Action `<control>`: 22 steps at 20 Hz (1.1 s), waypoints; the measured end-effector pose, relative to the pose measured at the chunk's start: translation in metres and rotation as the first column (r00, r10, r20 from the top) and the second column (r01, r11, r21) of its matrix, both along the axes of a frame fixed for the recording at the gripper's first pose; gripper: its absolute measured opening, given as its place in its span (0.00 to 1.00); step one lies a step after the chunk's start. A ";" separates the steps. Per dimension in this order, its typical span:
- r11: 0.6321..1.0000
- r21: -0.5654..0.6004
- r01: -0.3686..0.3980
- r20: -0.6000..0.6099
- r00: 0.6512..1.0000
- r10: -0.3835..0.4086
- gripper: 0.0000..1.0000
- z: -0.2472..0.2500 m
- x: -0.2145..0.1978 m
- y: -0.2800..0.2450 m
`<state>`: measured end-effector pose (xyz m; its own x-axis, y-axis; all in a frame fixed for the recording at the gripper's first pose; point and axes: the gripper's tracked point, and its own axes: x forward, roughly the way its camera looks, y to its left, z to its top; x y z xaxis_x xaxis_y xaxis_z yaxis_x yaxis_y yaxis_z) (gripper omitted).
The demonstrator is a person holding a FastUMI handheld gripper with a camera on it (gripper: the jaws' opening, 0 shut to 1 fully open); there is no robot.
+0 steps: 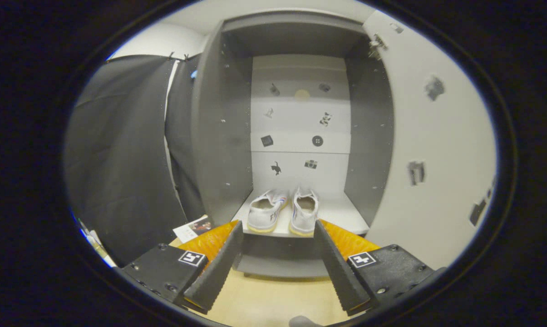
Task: Open the shoe cabinet door, grab the shoes and put them into the shoe cabinet, then close the shoe cabinet door.
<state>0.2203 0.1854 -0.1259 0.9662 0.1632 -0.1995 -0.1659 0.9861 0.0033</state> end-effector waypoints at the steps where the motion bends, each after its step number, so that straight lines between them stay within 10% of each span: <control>1: 1.000 0.016 -0.002 -0.009 1.000 0.003 0.99 0.000 -0.026 -0.006; 12: 0.985 0.071 0.155 0.068 0.985 -0.159 1.00 0.031 -0.238 -0.187; 22: 0.976 0.068 0.205 0.104 0.972 -0.211 1.00 0.034 -0.201 -0.351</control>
